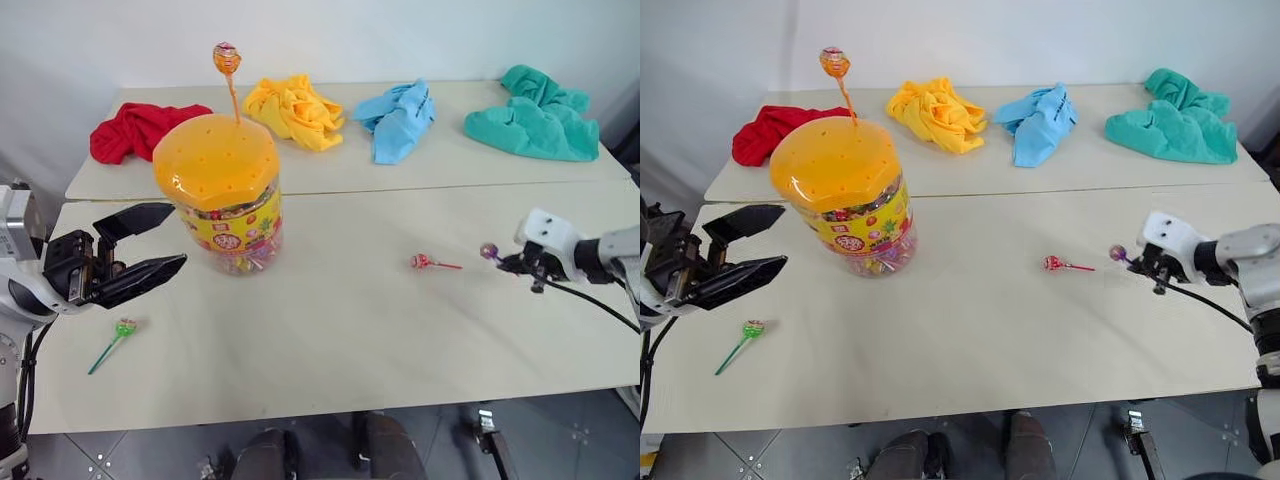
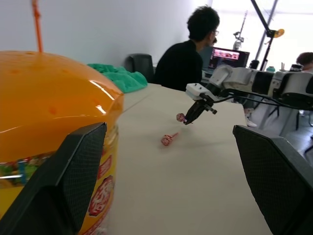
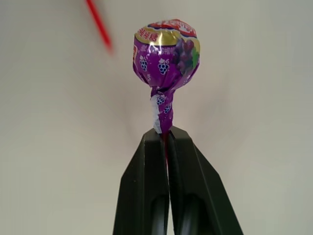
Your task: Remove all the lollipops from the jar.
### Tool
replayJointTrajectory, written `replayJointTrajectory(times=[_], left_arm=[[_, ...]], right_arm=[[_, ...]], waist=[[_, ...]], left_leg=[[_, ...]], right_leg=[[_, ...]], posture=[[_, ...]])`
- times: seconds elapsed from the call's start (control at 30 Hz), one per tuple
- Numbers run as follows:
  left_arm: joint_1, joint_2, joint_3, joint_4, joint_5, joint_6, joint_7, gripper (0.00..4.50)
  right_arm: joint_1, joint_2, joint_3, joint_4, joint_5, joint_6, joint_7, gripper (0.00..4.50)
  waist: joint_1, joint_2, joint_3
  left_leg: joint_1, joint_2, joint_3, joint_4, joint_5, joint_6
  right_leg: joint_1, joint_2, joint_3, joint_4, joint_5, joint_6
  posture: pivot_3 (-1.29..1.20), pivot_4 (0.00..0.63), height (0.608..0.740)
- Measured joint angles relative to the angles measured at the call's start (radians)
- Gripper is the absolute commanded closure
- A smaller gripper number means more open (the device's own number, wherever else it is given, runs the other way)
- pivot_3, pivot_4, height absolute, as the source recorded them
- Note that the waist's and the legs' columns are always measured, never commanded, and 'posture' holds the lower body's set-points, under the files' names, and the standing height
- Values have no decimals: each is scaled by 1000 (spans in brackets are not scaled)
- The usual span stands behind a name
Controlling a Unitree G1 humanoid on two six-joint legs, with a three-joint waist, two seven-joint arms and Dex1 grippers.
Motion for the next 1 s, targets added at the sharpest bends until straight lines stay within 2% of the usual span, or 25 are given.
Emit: replayJointTrajectory(times=[0.1,0.27,0.33,0.43,0.53,0.67,0.7,0.8,1.0], left_arm=[[13,3,-5,-9,0,6,-18,109],[28,10,14,-19,-7,16,-24,109],[34,9,32,-20,-14,18,-17,109],[28,-26,82,-21,-61,25,43,109],[27,-82,137,-7,-104,27,124,109],[49,-140,228,55,-135,16,211,109],[59,-154,249,75,-134,6,223,109],[83,-167,255,88,-131,-3,230,109],[88,-206,238,83,-123,-37,234,109]], right_arm=[[-3,-1,-9,27,-12,-21,-3,3529],[-16,8,-45,34,20,-55,51,1787],[-29,24,-80,11,68,-56,95,1113],[-72,96,-160,-88,222,-26,191,173],[-145,210,-191,-243,374,113,213,173],[-256,370,-189,-369,483,295,141,173],[-297,425,-186,-375,491,332,97,173],[-358,499,-175,-377,486,389,3,173],[-524,762,-146,-233,420,403,-237,173]], waist=[[4,0,0],[11,0,0],[14,0,0],[9,1,0],[7,1,0],[20,1,0],[22,1,0],[33,-1,-1],[22,-2,-1]], left_leg=[[0,0,-1,0,0,0],[0,0,-1,1,0,0],[0,0,-1,1,0,0],[0,1,-1,1,0,0],[1,2,-3,1,0,0],[0,1,-4,2,-1,-1],[0,1,-4,2,-1,-1],[-2,0,-8,2,-1,-1],[-5,-1,-10,4,-1,-1]], right_leg=[[0,0,0,0,0,0],[1,0,0,0,0,0],[0,0,0,0,0,0],[1,0,0,1,0,0],[0,0,-1,4,0,-1],[0,0,-2,5,0,-1],[0,-1,-2,5,0,-1],[0,-1,-5,5,0,-1],[-3,-2,-5,9,1,-1]], posture=[[0,150,740],[0,150,740],[0,150,740],[0,150,740],[0,150,740],[0,150,740],[0,150,740],[0,150,740],[0,150,740]])
